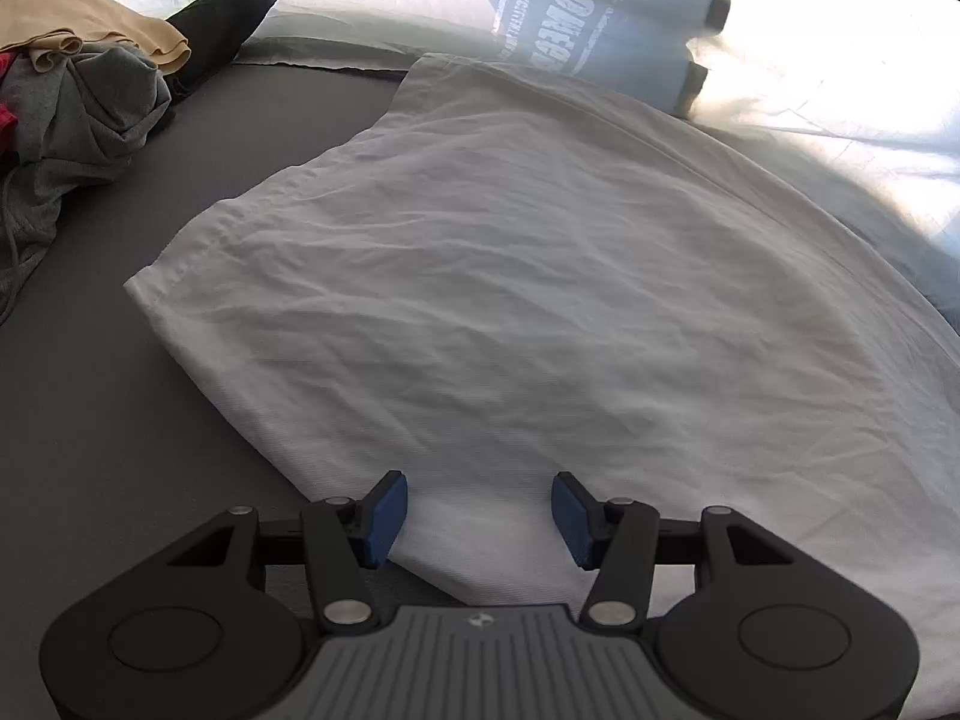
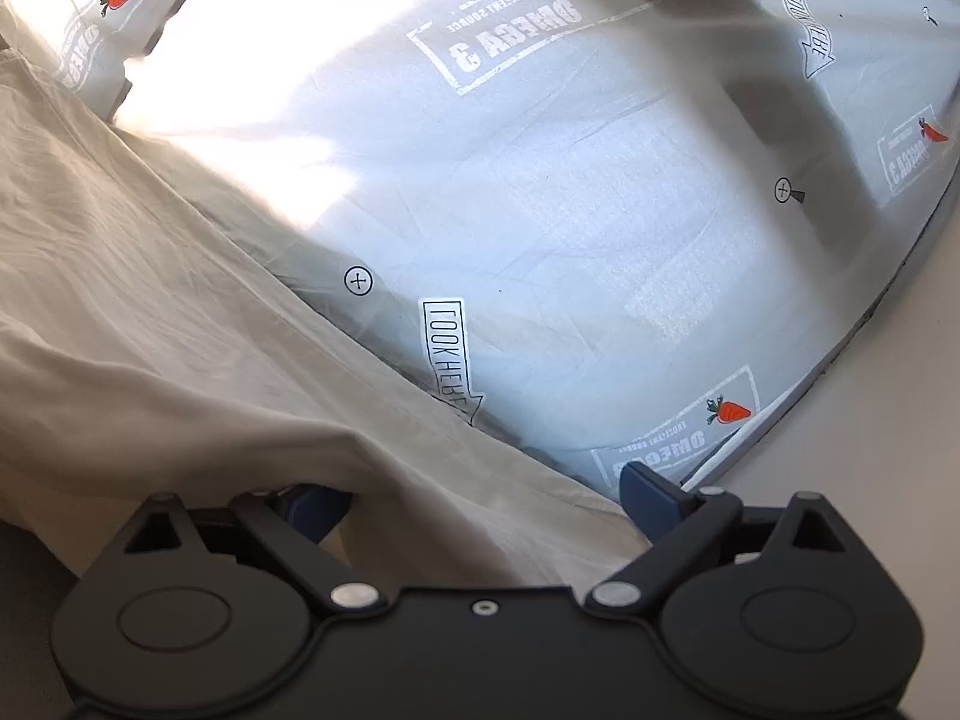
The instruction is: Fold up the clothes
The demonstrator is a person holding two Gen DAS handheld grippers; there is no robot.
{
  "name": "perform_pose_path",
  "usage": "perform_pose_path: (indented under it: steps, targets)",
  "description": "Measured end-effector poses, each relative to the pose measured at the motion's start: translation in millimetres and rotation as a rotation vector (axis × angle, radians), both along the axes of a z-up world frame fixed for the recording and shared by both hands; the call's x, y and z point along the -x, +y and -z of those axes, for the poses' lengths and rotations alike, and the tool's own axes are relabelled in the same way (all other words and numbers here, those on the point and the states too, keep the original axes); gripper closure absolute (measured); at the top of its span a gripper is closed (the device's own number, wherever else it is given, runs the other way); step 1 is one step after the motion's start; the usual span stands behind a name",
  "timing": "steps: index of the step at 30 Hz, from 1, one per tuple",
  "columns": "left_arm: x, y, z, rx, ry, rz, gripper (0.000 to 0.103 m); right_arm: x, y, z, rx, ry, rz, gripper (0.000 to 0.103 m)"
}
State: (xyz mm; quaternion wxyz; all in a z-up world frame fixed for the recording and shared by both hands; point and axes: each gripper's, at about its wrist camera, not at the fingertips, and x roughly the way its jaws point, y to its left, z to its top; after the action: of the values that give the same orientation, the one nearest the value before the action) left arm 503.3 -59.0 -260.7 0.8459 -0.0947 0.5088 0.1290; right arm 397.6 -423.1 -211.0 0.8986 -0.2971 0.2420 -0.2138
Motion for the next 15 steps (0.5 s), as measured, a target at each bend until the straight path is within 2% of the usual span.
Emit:
perform_pose_path:
  steps: [2, 4, 6, 8, 12, 15]
  targets:
    - [-0.1, -0.5, 0.6, -0.003, 0.000, 0.000, 0.048, -10.1, -5.5, 1.0, -0.039, 0.010, 0.022, 0.005]
    - [0.3, -0.6, 1.0, -0.006, -0.002, 0.001, 0.047, -10.3, -6.6, 12.5, -0.045, 0.058, 0.027, 0.004]
    - [0.1, -0.8, 1.4, -0.010, -0.002, 0.002, 0.047, -7.0, -2.0, 33.7, 0.010, 0.164, 0.005, 0.004]
    - [-0.4, -1.6, 1.5, -0.014, -0.001, 0.004, 0.046, -5.2, 2.7, 49.1, 0.076, 0.215, -0.010, 0.004]
    - [-0.7, -1.0, 2.1, -0.017, 0.000, 0.010, 0.045, -20.4, 1.2, 45.6, 0.084, 0.162, 0.060, 0.002]
    - [-0.8, 0.8, 2.2, -0.008, 0.001, 0.008, 0.045, -26.5, -13.5, 40.9, 0.062, 0.160, 0.166, 0.000]
